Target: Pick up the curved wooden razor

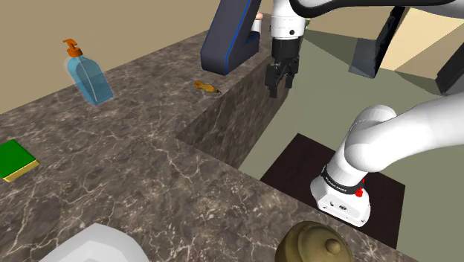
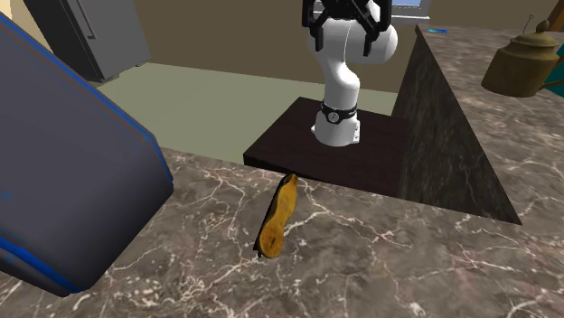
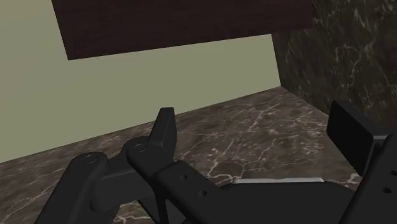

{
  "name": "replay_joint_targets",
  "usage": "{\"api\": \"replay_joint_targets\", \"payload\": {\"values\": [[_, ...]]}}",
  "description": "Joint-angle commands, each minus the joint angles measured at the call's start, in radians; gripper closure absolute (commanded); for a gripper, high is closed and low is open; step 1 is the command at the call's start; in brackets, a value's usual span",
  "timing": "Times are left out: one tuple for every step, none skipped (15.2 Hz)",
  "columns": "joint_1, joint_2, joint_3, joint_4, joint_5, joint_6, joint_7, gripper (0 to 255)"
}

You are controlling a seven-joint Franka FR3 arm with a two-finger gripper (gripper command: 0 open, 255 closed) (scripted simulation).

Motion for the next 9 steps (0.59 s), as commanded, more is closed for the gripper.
{"api": "replay_joint_targets", "payload": {"values": [[0.000,0.000,0.000,0.000,0.000,0.000,0.000,0],[-0.001,0.035,0.013,0.015,-0.009,0.028,0.006,0],[-0.002,0.070,0.026,0.031,-0.020,0.056,0.014,0],[-0.003,0.106,0.038,0.048,-0.031,0.082,0.022,0],[-0.005,0.142,0.051,0.066,-0.043,0.107,0.030,0],[-0.008,0.178,0.063,0.085,-0.056,0.130,0.040,0],[-0.011,0.214,0.076,0.106,-0.071,0.153,0.050,0],[-0.014,0.250,0.088,0.128,-0.086,0.173,0.061,0],[-0.017,0.286,0.100,0.151,-0.103,0.193,0.073,0]]}}
